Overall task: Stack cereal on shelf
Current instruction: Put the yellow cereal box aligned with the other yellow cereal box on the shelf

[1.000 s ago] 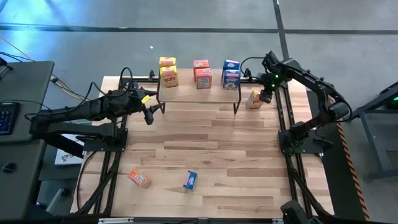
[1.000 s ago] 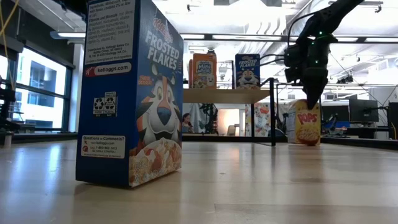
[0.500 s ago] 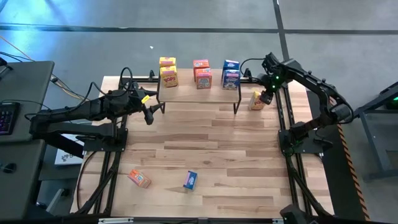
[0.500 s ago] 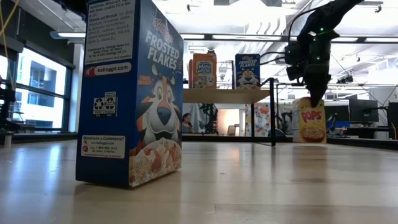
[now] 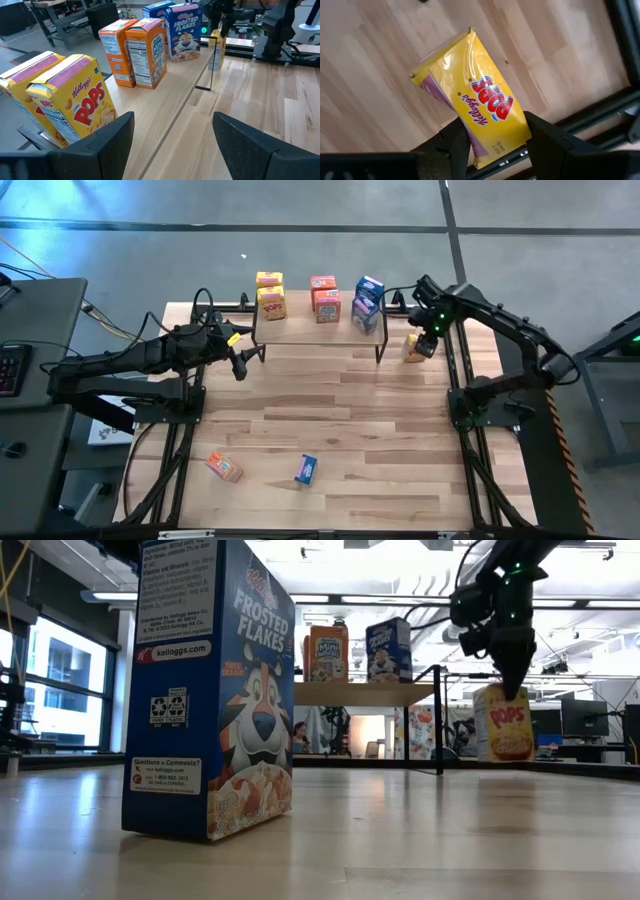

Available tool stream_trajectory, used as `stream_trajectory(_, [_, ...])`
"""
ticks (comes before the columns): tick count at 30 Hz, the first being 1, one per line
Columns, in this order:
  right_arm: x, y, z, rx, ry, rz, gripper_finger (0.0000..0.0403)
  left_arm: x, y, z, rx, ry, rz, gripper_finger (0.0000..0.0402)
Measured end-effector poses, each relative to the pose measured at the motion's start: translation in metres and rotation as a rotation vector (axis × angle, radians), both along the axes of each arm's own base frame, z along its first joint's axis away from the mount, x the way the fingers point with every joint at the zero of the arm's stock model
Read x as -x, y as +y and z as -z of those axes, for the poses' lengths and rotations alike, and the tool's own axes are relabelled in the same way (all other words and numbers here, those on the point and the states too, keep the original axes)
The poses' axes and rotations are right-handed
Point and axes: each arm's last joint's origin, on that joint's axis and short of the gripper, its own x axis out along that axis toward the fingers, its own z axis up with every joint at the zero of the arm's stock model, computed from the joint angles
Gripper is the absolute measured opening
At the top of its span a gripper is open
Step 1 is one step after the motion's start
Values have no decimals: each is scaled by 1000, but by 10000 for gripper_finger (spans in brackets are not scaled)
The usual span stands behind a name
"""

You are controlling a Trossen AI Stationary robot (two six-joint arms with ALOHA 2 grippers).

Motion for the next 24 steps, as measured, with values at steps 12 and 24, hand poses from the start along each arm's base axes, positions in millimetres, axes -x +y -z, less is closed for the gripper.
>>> stream_trajectory(12, [12, 13, -15, 41, -7, 105, 157, 0, 0, 0, 0, 0, 0, 262])
stream_trajectory(24, [30, 39, -36, 62, -56, 220, 157, 0, -1, 9, -102, 166, 74, 262])
